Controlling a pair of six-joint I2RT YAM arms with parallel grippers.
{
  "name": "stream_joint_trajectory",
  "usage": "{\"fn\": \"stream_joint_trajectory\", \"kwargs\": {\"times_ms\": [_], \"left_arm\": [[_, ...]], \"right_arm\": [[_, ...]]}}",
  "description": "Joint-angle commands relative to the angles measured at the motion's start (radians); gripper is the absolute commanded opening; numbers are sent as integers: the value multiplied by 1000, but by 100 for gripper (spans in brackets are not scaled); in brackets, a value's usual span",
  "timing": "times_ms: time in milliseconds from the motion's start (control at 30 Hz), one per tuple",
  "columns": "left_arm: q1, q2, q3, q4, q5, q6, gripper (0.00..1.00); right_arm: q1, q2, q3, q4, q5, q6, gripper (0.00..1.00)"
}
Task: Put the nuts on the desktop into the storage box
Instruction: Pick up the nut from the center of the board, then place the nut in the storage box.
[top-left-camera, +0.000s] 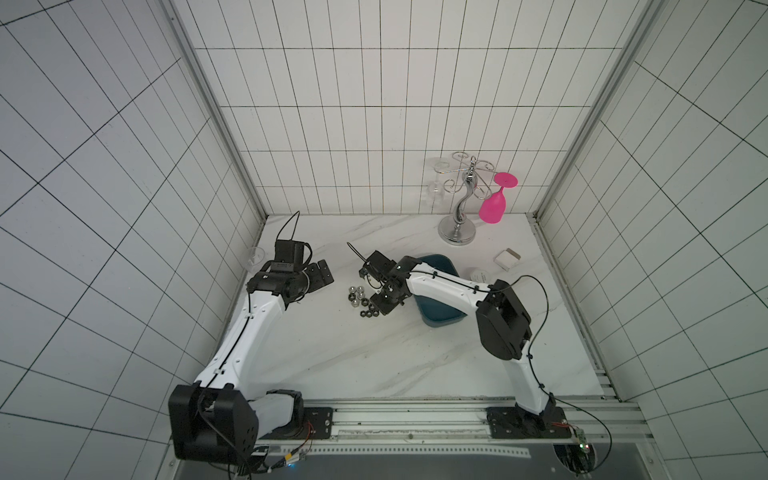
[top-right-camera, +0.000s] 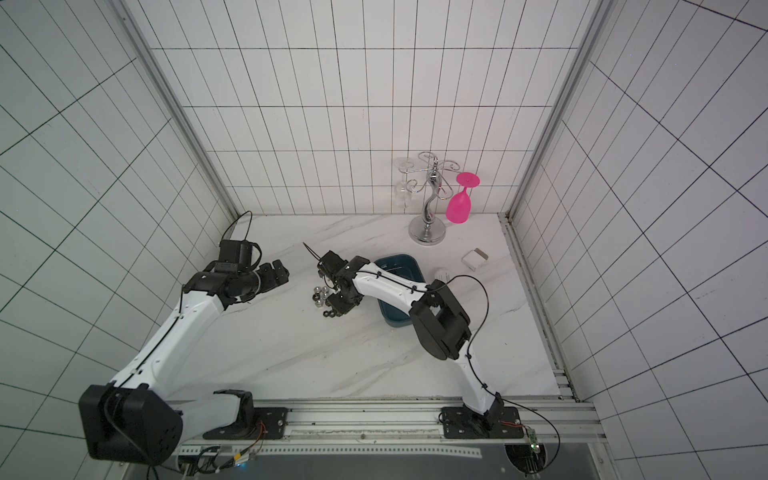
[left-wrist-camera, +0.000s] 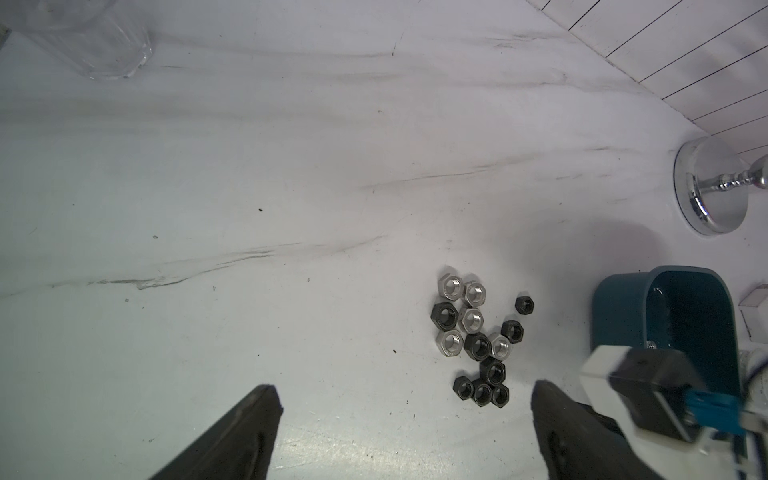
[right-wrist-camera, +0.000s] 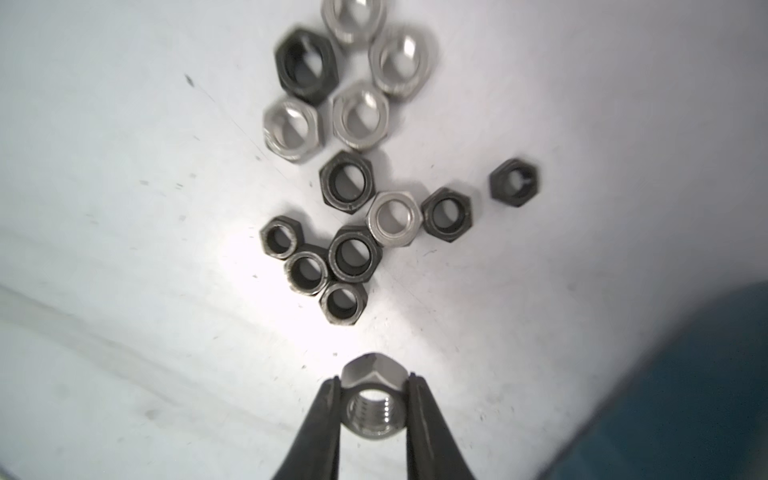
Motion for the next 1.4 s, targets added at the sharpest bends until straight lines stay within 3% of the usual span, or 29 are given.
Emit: {"fn": "stream_joint_trajectory", "kwargs": {"times_ms": [0,233,467,1033,1200,1367], "left_arm": [[4,-7,8,28,41,10,98],[0,-1,6,50,69,-7,98],[-9,3,0,61,71,-15,98],[-16,0,0,43,42,-1,98],[-16,0,0,41,36,3,98],[-16,3,0,42,43,-2,98]], "right_arm": [[-64,-163,-26,28,4,66,22],[-249,-308,-211,17,10,120,23],[-366,-307,-374,7,5,135,23],[-382,-69,-322,47,8,126,25],[-382,-35,-283,43,24,119,30],[-383,-35,-243,20,32,112,43]]}}
